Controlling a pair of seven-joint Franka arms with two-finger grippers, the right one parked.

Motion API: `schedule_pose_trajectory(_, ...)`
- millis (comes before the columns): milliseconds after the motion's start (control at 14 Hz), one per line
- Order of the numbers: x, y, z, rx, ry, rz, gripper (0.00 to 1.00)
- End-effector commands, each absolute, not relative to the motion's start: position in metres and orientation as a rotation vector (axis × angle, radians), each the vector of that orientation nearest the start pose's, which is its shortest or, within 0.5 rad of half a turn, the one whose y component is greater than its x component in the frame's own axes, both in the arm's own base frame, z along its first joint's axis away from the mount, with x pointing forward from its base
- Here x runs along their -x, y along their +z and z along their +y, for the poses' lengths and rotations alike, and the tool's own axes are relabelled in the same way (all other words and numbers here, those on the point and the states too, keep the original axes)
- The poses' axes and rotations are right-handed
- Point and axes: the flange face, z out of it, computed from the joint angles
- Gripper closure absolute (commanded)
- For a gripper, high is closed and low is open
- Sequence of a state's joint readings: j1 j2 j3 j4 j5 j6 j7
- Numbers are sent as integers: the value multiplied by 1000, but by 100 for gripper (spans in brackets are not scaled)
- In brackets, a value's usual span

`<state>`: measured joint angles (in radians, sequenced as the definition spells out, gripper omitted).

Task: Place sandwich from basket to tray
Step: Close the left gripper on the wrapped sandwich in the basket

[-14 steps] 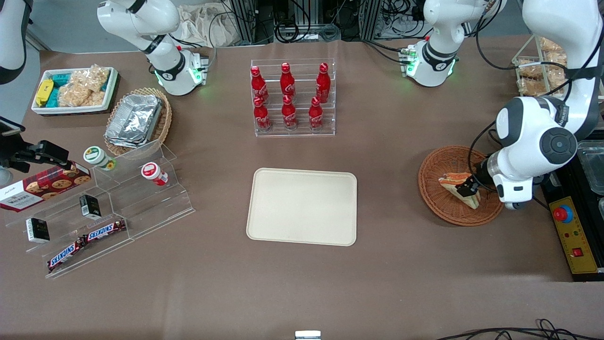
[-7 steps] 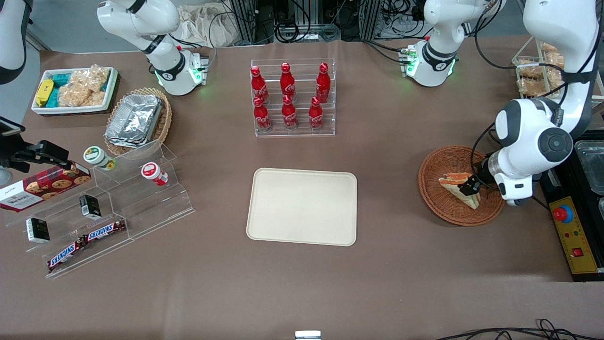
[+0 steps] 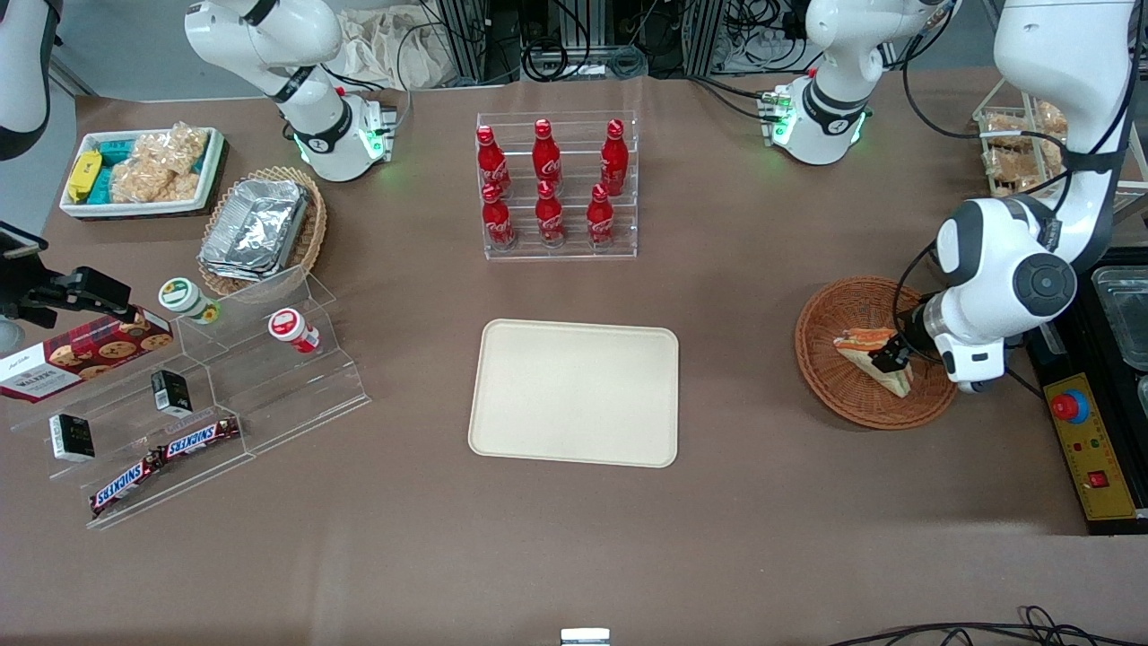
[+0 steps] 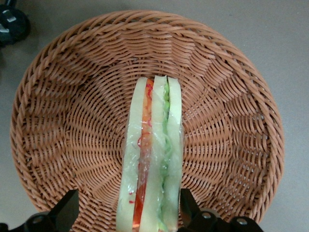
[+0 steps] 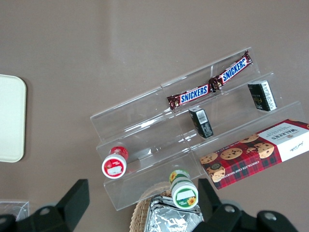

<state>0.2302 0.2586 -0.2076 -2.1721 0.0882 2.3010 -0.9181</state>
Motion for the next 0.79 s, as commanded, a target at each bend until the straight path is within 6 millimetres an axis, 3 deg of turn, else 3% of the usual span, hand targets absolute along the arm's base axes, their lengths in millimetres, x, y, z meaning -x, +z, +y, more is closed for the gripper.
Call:
schedule_pose_trajectory(0, -549, 255, 15, 2787, 129, -1324, 6)
schedule_pose_trajectory(214, -549, 250, 15, 2789, 131, -1327, 14)
schedule_pose_trajectory(429, -550, 245, 23, 2787, 125, -1347, 44)
schedule_pose_trajectory(714, -554, 254, 22, 2793, 93, -1356, 80)
